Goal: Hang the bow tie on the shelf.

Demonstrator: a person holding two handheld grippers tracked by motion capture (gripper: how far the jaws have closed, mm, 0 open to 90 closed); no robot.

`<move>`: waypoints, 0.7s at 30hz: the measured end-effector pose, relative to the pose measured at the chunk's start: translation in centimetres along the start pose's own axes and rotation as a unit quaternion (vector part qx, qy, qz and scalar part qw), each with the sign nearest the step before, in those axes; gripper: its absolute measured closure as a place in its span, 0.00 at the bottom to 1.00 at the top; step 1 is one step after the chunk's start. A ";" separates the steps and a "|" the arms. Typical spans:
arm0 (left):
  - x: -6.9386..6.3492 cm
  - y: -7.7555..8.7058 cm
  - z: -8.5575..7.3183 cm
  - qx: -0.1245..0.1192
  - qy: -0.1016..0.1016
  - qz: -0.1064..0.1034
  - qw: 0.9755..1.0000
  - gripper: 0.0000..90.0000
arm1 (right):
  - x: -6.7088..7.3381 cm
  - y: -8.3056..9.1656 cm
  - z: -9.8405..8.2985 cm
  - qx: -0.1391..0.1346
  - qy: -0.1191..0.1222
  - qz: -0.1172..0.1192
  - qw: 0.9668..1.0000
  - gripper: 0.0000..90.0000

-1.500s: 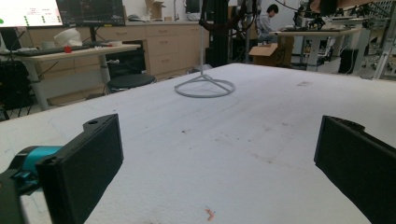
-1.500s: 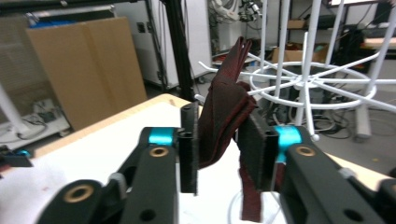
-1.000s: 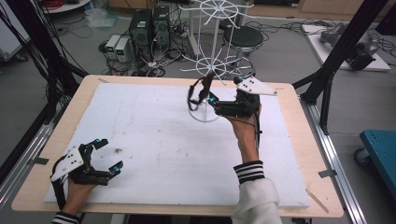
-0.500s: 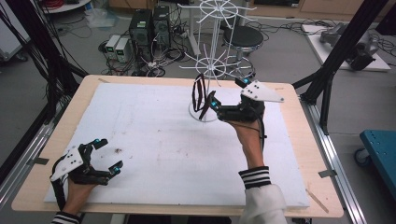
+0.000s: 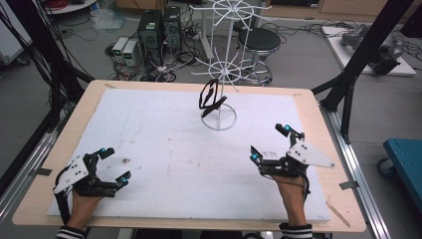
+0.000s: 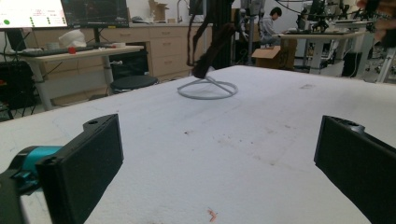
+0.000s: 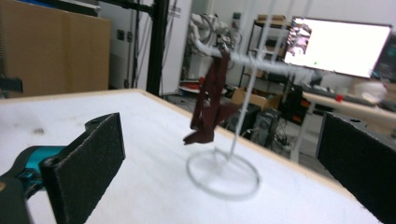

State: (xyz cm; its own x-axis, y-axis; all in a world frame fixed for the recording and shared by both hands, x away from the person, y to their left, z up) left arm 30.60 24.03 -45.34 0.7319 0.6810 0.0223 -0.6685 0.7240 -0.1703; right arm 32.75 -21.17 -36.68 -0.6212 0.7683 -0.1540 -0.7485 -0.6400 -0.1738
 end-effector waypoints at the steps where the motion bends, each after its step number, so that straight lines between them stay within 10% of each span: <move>1: 0.0 0.0 0.0 0.001 0.000 -0.001 1.000 0.02 | 0.0 0.5 -0.6 0.002 -0.005 -0.003 1.000 0.01; 21: 0.0 0.1 0.0 -0.002 -0.003 0.003 1.000 0.02 | -1.6 4.9 -7.2 -0.015 -0.056 -0.055 0.997 0.01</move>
State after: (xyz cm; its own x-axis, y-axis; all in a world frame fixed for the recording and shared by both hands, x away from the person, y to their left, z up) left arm 30.57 24.10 -45.33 0.7269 0.6862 0.0266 -0.6726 0.7193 -0.1738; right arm 31.75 -25.52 -44.33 -0.5591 0.8287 -0.0240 -0.8072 -0.5508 -0.2123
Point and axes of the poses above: each handheld gripper's, and its own axes: y roughly backward along the jaws, z roughly out of its top, x roughly to its left, the point moved 7 cm from there along -y, roughly forward along the jaws, and after that the axes turned 11 degrees about -x, right-handed, at the moved point
